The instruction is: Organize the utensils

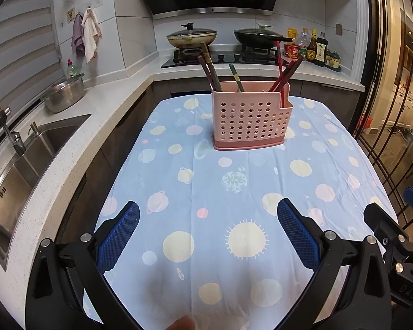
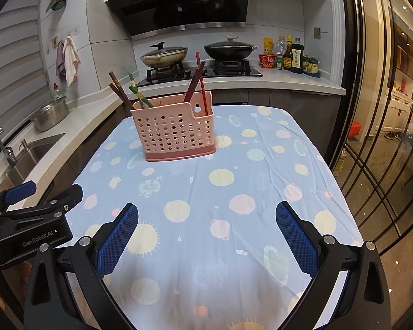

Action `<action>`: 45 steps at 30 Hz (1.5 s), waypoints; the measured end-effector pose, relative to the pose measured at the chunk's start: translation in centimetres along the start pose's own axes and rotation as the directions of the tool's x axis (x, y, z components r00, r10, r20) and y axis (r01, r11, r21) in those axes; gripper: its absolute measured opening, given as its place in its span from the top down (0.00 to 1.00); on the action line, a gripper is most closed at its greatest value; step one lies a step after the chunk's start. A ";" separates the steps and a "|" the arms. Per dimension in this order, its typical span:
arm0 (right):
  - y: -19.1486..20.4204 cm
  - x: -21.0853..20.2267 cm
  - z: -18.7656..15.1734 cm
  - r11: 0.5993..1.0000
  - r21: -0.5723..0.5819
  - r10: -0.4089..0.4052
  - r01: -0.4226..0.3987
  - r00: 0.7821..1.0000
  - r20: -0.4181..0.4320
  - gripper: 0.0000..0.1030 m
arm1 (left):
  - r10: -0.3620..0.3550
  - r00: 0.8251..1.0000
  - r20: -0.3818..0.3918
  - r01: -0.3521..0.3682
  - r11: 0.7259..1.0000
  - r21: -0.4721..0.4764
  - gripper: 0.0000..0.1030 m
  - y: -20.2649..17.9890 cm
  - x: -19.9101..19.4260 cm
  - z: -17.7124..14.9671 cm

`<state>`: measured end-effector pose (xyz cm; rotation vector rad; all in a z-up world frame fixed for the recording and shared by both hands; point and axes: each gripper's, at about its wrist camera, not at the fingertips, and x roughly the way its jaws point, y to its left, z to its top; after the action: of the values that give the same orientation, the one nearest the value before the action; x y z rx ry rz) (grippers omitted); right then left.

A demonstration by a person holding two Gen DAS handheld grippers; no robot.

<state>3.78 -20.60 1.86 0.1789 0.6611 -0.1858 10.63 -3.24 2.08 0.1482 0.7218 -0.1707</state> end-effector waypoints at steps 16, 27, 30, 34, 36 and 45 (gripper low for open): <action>0.3 0.6 0.8 1.000 -0.003 0.003 -0.003 1.000 0.001 0.06 | 0.009 1.000 0.013 -0.010 1.000 0.015 0.07 -0.5 0.3 0.9; 0.8 1.0 1.0 1.000 -0.007 0.002 -0.002 1.000 -0.001 0.06 | -0.001 1.000 0.023 0.000 1.000 0.022 0.07 -0.7 0.3 1.0; 0.7 1.0 0.9 1.000 -0.006 0.003 -0.003 1.000 0.000 0.06 | 0.004 1.000 0.028 -0.005 1.000 0.024 0.07 -0.7 0.3 1.2; 0.7 1.0 1.0 1.000 -0.008 0.001 -0.001 1.000 -0.001 0.06 | 0.000 1.000 0.027 0.000 1.000 0.014 0.07 -0.6 0.3 1.4; 0.8 1.0 1.1 1.000 -0.008 -0.001 0.001 1.000 0.000 0.06 | -0.002 1.000 0.027 0.002 1.000 0.016 0.07 -0.5 0.3 1.4; 0.6 1.3 1.3 1.000 -0.006 -0.010 0.010 1.000 -0.001 0.06 | -0.003 1.000 0.028 0.003 1.000 0.019 0.07 -0.6 0.4 1.4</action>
<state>5.65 -20.43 2.11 0.1702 0.6637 -0.1934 11.71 -4.16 2.78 0.1630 0.6929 -0.1823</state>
